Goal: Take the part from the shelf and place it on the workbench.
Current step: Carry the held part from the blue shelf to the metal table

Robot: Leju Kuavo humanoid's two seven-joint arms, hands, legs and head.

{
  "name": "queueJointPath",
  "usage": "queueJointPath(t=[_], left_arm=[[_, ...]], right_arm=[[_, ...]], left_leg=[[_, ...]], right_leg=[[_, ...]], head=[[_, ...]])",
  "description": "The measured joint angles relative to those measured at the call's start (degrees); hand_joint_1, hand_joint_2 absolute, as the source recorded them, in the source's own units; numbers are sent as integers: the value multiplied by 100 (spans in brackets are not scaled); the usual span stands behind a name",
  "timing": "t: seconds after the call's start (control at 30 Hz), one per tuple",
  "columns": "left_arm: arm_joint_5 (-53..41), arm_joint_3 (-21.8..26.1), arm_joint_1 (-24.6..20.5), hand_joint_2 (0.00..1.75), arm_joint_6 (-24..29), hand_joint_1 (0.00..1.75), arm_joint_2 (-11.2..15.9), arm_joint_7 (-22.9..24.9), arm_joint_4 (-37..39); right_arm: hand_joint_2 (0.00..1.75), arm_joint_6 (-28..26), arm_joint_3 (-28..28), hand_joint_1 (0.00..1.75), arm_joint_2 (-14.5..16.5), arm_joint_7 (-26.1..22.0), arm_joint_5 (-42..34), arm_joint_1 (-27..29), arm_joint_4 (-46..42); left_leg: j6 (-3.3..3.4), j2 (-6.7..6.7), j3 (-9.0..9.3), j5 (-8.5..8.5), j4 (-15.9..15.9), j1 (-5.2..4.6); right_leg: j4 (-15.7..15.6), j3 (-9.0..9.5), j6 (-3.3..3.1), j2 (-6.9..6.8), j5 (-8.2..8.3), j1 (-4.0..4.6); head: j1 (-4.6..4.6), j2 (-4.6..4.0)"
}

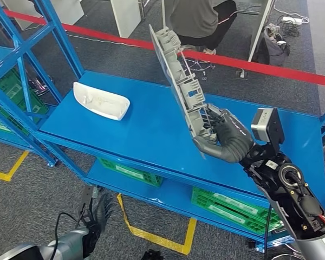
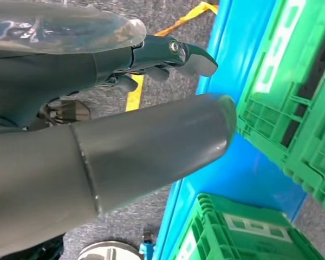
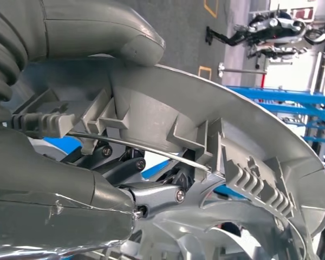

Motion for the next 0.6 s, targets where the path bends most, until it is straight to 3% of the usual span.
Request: queueJointPath(t=[0.1,0.17,0.23,0.3,0.33,0.4,0.43,0.47,0.5,0.53,0.6], left_arm=[[-22,0,-29,0,57,0,-1,-2,0],[-33,0,-57,0,91,0,-4,-6,0],[-37,0,-65,0,104,0,-7,-8,1],[-47,0,-62,0,119,0,-11,-11,2],[-58,0,-66,0,142,0,-14,-13,2],[-87,0,-70,0,210,0,-20,-23,2],[-99,0,-68,0,242,0,-22,-29,3],[-107,0,-62,0,262,0,-24,-38,4],[-112,0,-55,0,275,0,-26,-44,5],[-120,0,-50,0,285,0,-30,-54,7],[-142,-1,-48,0,317,0,-42,-92,8]], right_arm=[[175,-36,0,175,-1,23,27,1,-34],[175,-72,0,175,-2,34,50,-1,-57],[175,-93,0,175,-2,45,64,0,-60],[175,-107,-1,175,-4,54,67,3,-62],[175,-123,-1,175,-6,56,73,5,-67],[175,-169,-1,175,-12,55,92,26,-81],[175,-195,-1,175,-19,56,104,48,-87],[175,-213,-1,175,-30,58,114,72,-90],[175,-226,-1,175,-42,62,121,92,-91],[175,-237,-1,175,-52,65,127,105,-92],[175,-275,-2,175,-64,66,165,113,-114]], left_leg=[[84,131,564,540,-1160,-41],[144,213,773,645,-1591,-91],[190,152,788,641,-1633,-101],[244,88,821,655,-1676,-75],[273,56,840,663,-1697,-58],[309,-12,851,658,-1702,-54],[315,-57,853,655,-1699,-55],[318,-109,856,652,-1696,-55],[319,-167,860,649,-1691,-54],[313,-227,866,644,-1682,-52],[284,-337,867,626,-1652,-54]], right_leg=[[3,21,26,-73,-26,27],[1,29,69,-118,-52,54],[-16,49,122,-175,-73,65],[115,-1,172,-144,-195,54],[344,-102,193,-94,-334,51],[1115,-457,218,6,-695,44],[1481,-636,231,24,-816,43],[1681,-746,240,31,-837,41],[1657,-755,242,36,-746,36],[1397,-653,237,47,-555,28],[598,-301,213,167,-153,9]], head=[[-37,0],[-38,0],[-16,0],[9,0],[32,0],[69,0],[79,0],[84,0],[89,0],[94,0],[104,0]])
